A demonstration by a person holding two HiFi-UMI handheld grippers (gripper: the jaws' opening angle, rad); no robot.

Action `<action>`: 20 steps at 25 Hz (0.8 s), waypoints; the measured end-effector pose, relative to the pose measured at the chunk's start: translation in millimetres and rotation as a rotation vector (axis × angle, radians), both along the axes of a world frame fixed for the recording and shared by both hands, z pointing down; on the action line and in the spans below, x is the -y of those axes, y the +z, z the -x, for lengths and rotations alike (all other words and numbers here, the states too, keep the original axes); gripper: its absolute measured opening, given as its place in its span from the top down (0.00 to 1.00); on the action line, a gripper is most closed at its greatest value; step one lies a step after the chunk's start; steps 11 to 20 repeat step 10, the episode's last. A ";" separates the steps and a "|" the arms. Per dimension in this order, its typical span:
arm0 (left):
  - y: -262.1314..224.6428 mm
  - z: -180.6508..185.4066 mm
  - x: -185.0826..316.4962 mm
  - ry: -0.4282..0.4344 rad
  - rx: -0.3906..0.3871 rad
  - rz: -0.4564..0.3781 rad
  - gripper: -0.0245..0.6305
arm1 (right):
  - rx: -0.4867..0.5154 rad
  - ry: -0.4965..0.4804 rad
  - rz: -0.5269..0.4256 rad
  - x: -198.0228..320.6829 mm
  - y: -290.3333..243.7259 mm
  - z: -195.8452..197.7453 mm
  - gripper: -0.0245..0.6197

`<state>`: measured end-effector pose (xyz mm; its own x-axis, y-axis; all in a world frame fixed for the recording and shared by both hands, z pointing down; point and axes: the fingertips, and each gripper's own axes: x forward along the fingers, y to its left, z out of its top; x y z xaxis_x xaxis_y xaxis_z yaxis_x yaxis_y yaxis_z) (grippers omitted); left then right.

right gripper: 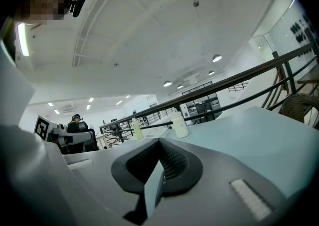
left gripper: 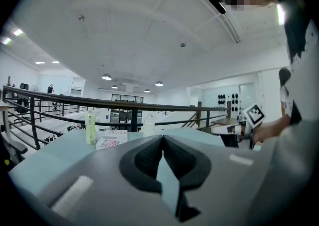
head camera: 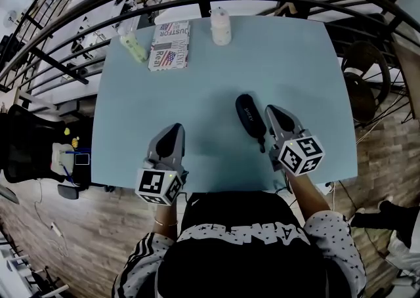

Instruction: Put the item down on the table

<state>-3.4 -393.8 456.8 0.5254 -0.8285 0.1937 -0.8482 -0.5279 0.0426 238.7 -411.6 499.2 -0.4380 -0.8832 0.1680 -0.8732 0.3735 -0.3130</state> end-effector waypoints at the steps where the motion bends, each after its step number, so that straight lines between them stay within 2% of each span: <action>1: -0.1 -0.1 0.0 0.001 0.000 0.002 0.96 | 0.001 -0.001 0.001 0.0 -0.3 0.2 0.96; 20: 2.4 -1.4 2.0 0.003 0.002 0.003 0.96 | 0.001 -0.001 0.004 1.9 2.5 -0.3 0.96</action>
